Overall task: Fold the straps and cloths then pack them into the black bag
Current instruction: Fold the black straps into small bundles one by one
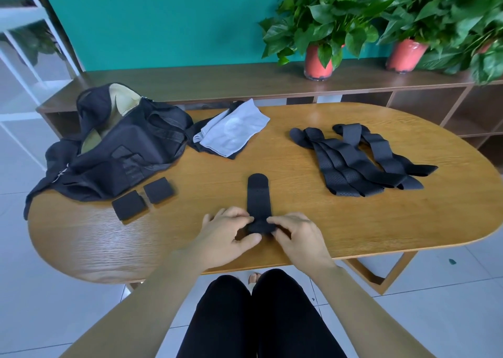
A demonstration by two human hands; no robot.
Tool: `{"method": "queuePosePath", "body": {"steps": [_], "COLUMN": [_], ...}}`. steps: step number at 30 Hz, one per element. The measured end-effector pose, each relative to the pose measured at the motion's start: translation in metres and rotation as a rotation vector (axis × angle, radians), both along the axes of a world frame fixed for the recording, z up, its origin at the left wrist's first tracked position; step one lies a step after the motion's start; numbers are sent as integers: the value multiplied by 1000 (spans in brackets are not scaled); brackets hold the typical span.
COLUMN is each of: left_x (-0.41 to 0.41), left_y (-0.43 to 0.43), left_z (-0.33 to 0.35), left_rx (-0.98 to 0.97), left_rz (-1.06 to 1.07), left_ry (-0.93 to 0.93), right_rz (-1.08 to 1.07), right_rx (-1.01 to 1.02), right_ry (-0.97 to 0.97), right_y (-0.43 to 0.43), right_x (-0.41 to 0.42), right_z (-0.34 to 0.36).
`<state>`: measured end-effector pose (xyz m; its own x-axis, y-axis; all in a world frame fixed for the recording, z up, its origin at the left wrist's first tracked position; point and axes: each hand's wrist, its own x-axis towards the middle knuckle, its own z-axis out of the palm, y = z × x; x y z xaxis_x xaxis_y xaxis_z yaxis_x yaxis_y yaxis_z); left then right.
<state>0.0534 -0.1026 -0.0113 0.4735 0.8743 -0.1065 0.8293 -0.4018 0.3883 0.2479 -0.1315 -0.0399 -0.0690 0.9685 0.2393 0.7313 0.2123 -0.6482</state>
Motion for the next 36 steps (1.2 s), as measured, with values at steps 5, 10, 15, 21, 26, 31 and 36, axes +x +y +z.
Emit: {"method": "queuePosePath", "body": {"steps": [5,10,15,21,26,31,36], "left_x": [9,23,28,31,32,29,25], "left_y": [7,16,20,22,20,15,17], "left_z": [-8,-18,-19,-19,-18,-21,-21], "left_rx": [17,141,130,148,180,311,236], "left_rz": [172,335,372,371,373,194,153], "left_ry": [-222,-296,-249,-176,-172,-61,19], "right_rz": [-161,-281,-303,-325,-325,-275,-261], "right_rx": [-67,-61,-9,-11,-6,-2,-34], "right_ry": [112,158,88,57,35,-65,-123], "right_y": [15,25,26,28,28,30,31], "right_x": [-10,-21,-27,-31,-32,-31,-31], "right_z": [1,-4,-5,-3,-5,-7,-6]}}
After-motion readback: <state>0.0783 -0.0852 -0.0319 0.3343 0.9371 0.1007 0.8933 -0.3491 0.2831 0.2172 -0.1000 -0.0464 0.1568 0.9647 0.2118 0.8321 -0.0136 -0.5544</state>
